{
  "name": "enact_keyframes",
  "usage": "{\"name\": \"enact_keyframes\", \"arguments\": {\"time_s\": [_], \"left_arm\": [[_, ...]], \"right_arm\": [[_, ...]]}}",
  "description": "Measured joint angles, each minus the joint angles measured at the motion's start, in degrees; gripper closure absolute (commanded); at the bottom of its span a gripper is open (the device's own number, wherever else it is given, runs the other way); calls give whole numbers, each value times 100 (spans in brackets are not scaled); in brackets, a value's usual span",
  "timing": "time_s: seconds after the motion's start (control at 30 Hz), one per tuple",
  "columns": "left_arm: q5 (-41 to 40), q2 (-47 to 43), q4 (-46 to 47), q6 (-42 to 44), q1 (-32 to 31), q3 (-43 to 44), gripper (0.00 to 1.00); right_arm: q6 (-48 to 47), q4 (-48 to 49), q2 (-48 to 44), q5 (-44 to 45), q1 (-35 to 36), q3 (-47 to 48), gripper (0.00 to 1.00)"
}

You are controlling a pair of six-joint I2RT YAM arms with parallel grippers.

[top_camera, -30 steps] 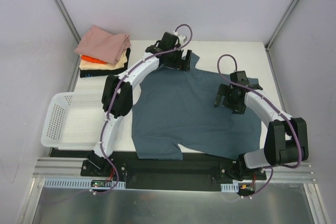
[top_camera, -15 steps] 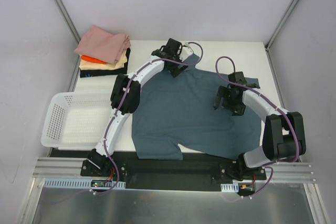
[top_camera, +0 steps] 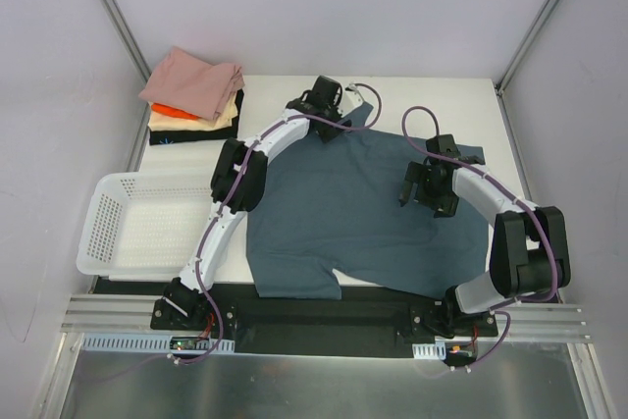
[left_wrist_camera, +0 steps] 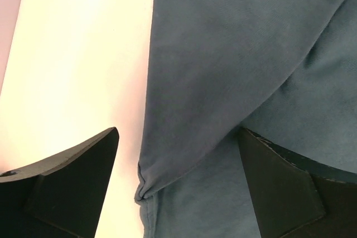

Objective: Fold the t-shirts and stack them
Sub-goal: Flatten the tshirt out

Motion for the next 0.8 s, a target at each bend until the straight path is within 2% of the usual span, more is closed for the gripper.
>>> {"name": "enact_keyframes", "arguments": {"time_s": [0.37,0.4,0.47,0.5,0.57,0.6,0.8], "left_arm": [[-131,63,363,33,2,-24,37],[-138,63,385,33,2,-24,47],[-157,68,461,50,2,-24,56],[-170,68,494,66,2,-24,73],[-166,68,562,107,7,-39,97],[-160,68,601,131,7,-57,100],[-31,70,645,170,70,-111,100]], "right_arm": [[2,-11,245,7,0,48,4],[2,-13,264,7,0,59,4],[2,-13,308,4,0,94,4],[2,-7,326,7,0,103,4],[2,-7,361,4,0,122,4],[2,-7,367,4,0,122,3],[2,-11,367,7,0,129,4]]}}
